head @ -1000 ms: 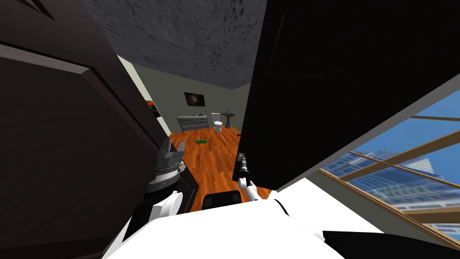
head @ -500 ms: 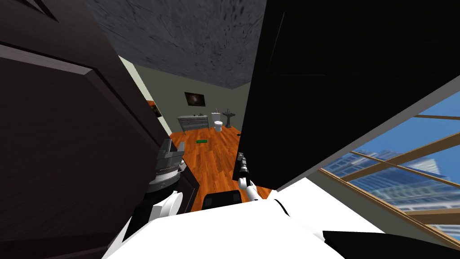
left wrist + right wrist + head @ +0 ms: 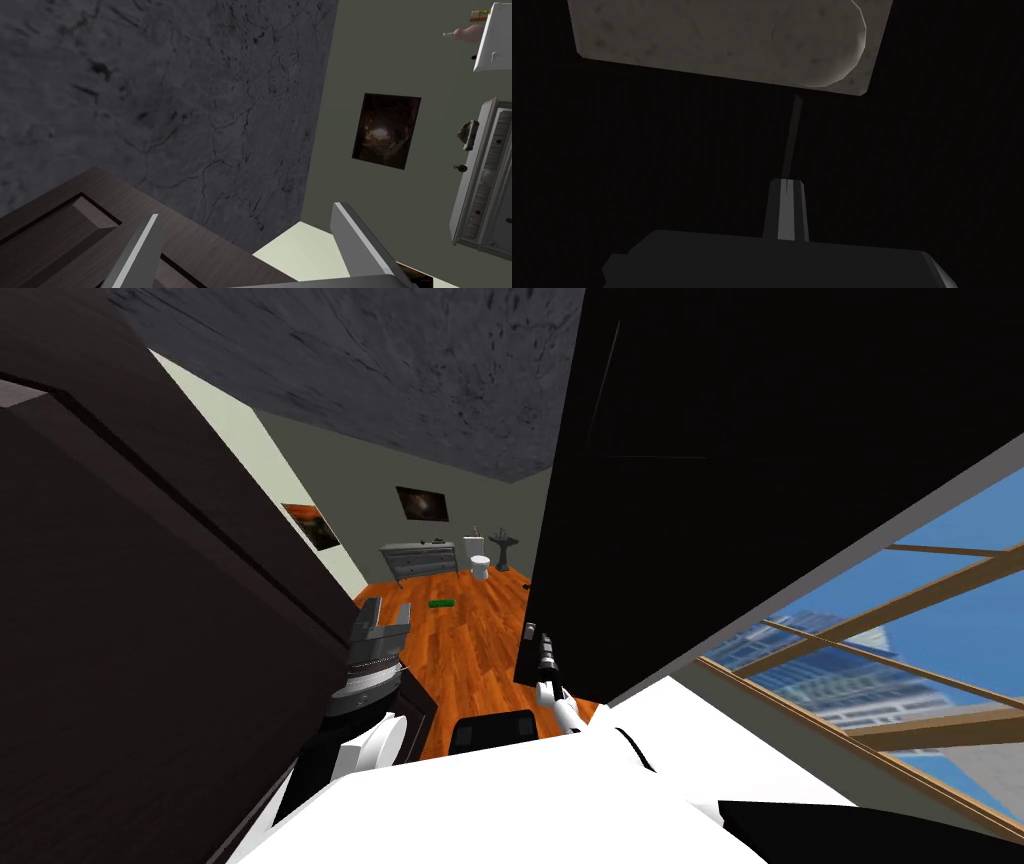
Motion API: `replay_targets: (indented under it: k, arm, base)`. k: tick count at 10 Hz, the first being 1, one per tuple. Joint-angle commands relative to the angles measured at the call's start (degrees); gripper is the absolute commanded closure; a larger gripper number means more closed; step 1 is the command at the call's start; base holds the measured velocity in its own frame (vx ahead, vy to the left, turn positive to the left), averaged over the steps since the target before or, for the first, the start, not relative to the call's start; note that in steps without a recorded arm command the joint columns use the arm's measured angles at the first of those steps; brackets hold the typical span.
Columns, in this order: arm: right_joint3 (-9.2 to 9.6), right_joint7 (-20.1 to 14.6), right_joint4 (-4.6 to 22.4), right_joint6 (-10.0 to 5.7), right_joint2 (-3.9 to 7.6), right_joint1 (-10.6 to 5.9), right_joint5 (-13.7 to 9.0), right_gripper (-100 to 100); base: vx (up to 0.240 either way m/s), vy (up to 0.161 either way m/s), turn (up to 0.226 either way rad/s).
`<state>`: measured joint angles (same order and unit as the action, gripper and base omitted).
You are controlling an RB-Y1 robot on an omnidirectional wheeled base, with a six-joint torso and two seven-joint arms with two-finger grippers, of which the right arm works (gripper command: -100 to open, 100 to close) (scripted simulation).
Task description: Push the door open
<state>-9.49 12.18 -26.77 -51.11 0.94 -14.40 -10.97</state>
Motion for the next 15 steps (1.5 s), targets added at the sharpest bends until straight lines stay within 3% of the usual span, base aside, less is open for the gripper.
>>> replay_targets:
  k: [1, 4, 6, 9, 12, 13, 15]
  arm:
    - [1.23, -0.1, -0.2, 0.39, 0.64, -0.12, -0.5, -100]
    - [4.46, -0.3, 0.3, 0.55, 0.26, -0.91, -1.8, -100]
    - [6.50, -0.4, 0.7, 0.65, -1.47, -1.40, -2.6, -100]
    - [7.86, -0.5, 0.9, 0.72, -3.56, -1.73, -3.1, -100]
    - [7.79, -0.6, 1.8, 0.25, -3.55, -2.14, -3.2, -100]
    - [7.85, -0.6, 1.8, 0.28, -2.61, -2.16, -3.2, -100]
    - [7.87, -0.6, 1.8, 0.25, -2.25, -2.18, -3.2, -100]
  base:
    - [-0.134, -0.052, -0.110]
    - [-0.177, -0.022, -0.181]
    - [-0.170, 0.072, -0.160]
    - [-0.123, 0.168, -0.063]
    - [0.004, 0.082, -0.002]
    - [0.055, -0.096, -0.042]
    - [0.071, -0.141, -0.010]
